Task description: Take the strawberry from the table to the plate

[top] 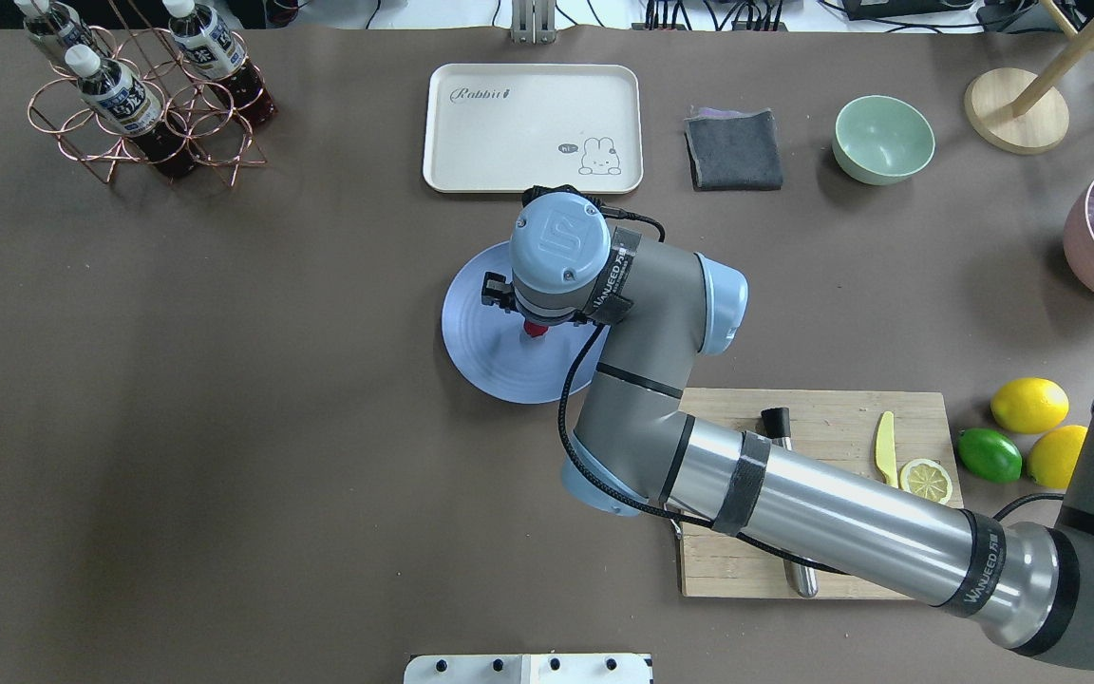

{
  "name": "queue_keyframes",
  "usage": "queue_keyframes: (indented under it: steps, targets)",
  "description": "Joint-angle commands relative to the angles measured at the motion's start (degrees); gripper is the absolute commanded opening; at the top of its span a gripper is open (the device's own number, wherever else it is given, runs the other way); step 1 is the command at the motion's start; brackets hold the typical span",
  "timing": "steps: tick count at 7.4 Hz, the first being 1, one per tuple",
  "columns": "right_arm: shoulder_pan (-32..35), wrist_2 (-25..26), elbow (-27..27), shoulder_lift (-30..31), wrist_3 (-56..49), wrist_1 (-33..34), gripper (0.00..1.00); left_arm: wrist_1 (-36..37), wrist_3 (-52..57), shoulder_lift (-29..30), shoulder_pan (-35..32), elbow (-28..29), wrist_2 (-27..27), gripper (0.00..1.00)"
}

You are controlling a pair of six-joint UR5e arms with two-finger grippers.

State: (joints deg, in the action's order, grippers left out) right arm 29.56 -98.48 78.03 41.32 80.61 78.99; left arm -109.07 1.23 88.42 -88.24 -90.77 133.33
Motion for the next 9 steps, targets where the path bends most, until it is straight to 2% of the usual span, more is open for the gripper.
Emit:
queue_keyframes:
  steps: [1,2,3,4,6,7,9]
  targets:
    - [5.21,-6.06,2.11,0.42,-3.16,0.81,1.00,0.00,0.00,0.00,0.00,-0.02,0.00,0.99]
    - [9.51,-10.03,4.91,2.42,-7.62,4.21,1.00,0.00,0.09,0.00,-0.09,-0.11,0.17,0.99]
    - [13.81,-12.68,9.72,5.84,-17.32,9.81,1.00,0.00,0.09,-0.09,-0.17,-0.03,0.87,0.99]
    - [19.25,-16.18,14.73,11.01,-26.30,13.78,1.00,0.00,0.09,-0.09,-0.52,-0.02,0.88,0.99]
    - [30.15,-21.30,21.87,23.65,-46.76,15.66,1.00,0.09,0.27,-0.18,-0.88,0.32,1.67,0.99]
    - [35.77,-24.54,22.24,27.89,-55.39,15.75,1.00,0.18,0.27,-0.70,-1.05,0.24,1.67,0.99]
    - [44.75,-25.45,21.72,34.93,-72.18,15.84,1.00,0.27,0.18,-0.79,-1.93,0.15,3.25,0.98]
